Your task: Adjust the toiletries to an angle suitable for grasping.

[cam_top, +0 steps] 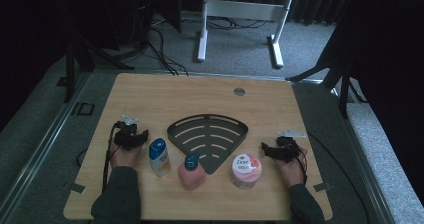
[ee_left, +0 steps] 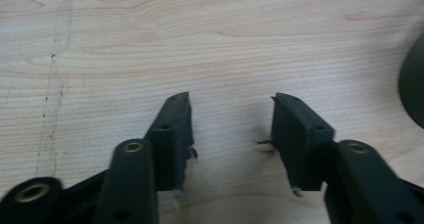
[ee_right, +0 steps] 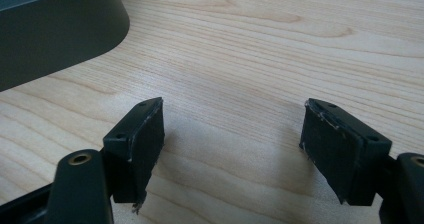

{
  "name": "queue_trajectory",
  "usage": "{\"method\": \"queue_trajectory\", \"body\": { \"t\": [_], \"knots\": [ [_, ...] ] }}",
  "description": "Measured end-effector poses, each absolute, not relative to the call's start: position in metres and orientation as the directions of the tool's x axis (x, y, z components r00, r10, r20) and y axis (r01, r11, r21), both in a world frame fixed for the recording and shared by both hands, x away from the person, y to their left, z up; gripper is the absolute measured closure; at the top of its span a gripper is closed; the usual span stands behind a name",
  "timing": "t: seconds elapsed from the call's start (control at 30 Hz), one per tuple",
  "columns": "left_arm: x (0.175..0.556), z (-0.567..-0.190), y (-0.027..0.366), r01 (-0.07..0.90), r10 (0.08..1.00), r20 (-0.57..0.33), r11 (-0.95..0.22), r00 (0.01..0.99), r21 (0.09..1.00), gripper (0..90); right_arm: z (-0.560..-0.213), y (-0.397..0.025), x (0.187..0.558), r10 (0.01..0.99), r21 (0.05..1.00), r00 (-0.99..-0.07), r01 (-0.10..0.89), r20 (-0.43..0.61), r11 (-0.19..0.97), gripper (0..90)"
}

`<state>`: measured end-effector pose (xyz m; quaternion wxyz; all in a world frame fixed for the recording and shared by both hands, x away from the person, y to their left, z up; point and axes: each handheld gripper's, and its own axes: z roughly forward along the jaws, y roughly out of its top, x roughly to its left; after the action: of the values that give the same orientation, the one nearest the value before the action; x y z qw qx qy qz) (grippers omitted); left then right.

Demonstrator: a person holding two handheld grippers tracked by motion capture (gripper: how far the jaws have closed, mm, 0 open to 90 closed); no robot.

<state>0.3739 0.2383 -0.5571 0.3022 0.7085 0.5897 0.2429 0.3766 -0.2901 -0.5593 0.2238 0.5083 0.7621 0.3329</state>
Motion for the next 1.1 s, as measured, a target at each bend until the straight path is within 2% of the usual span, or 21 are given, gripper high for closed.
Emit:
{"method": "queue_trajectory", "body": {
  "t": [0.1,0.23,0.4,0.53,0.67,0.93,0.97,1.03,1.1],
  "knots": [
    [0.370,-0.552,0.238,0.689,0.978,-0.015,-0.138,0.210,0.711,64.9,-0.559,-0.290,0.377,0.923,0.734,-0.384,0.626,-0.004,0.264,25.1],
    [0.365,-0.546,0.238,0.702,0.977,-0.032,-0.129,0.211,0.700,88.0,-0.559,-0.290,0.377,0.923,0.735,-0.384,0.625,-0.004,0.263,25.0],
    [0.353,-0.539,0.232,0.694,0.964,-0.036,-0.165,0.265,0.701,89.7,-0.559,-0.290,0.377,0.923,0.735,-0.385,0.625,-0.005,0.264,25.1],
    [0.339,-0.534,0.227,0.670,0.954,-0.049,-0.171,0.296,0.723,89.2,-0.559,-0.290,0.377,0.923,0.735,-0.384,0.625,-0.004,0.264,25.0],
    [0.326,-0.531,0.225,0.654,0.943,-0.052,-0.188,0.329,0.733,83.8,-0.559,-0.290,0.377,0.923,0.735,-0.384,0.625,-0.004,0.263,25.0],
    [0.308,-0.528,0.228,0.665,0.937,-0.043,-0.213,0.347,0.716,60.1,-0.559,-0.290,0.377,0.923,0.735,-0.384,0.625,-0.005,0.264,25.0],
    [0.305,-0.528,0.229,0.662,0.934,-0.031,-0.229,0.356,0.714,60.1,-0.559,-0.290,0.377,0.923,0.735,-0.384,0.625,-0.005,0.264,25.0],
    [0.297,-0.527,0.227,0.661,0.936,0.008,-0.255,0.352,0.706,53.2,-0.559,-0.290,0.377,0.923,0.735,-0.384,0.625,-0.004,0.263,25.0],
    [0.291,-0.527,0.227,0.655,0.937,0.023,-0.261,0.349,0.709,49.9,-0.559,-0.290,0.377,0.923,0.735,-0.384,0.625,-0.004,0.263,25.0]
  ]
}}
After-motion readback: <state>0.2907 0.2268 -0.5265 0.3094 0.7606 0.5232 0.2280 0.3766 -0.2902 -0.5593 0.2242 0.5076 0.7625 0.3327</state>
